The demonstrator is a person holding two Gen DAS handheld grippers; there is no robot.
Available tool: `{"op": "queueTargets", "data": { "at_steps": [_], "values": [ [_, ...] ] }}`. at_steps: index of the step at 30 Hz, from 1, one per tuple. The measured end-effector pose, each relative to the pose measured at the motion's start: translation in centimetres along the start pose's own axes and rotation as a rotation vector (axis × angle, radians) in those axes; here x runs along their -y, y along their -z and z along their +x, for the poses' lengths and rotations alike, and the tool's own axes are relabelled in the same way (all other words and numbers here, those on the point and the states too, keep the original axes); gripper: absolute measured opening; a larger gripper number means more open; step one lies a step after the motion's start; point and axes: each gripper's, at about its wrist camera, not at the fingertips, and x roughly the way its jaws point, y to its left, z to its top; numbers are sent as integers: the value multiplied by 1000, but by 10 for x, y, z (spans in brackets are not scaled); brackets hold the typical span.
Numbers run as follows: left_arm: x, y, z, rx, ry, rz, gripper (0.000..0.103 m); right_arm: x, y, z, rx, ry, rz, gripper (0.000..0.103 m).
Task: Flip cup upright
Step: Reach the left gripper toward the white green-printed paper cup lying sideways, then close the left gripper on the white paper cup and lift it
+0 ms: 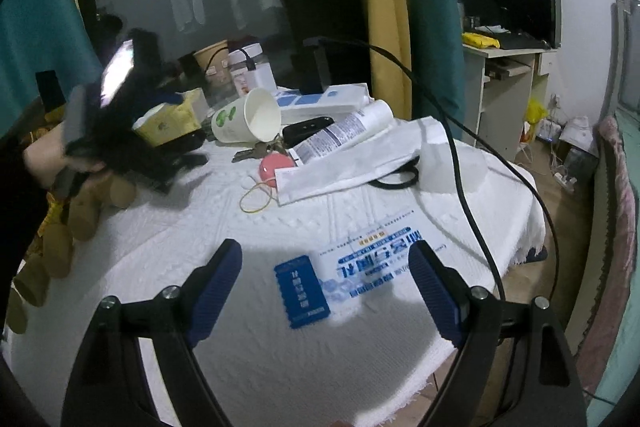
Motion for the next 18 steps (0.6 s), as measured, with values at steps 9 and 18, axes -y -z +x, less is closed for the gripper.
{"op": "queueTargets", "data": {
  "at_steps": [9, 18],
  "values": [
    [5, -32, 37, 50, -68, 117, 100, -5, 18, -11, -16, -15, -65, 84],
    [0, -38, 51, -38, -29, 68, 70, -13, 28, -35, 18, -55, -85, 84]
  ]
}}
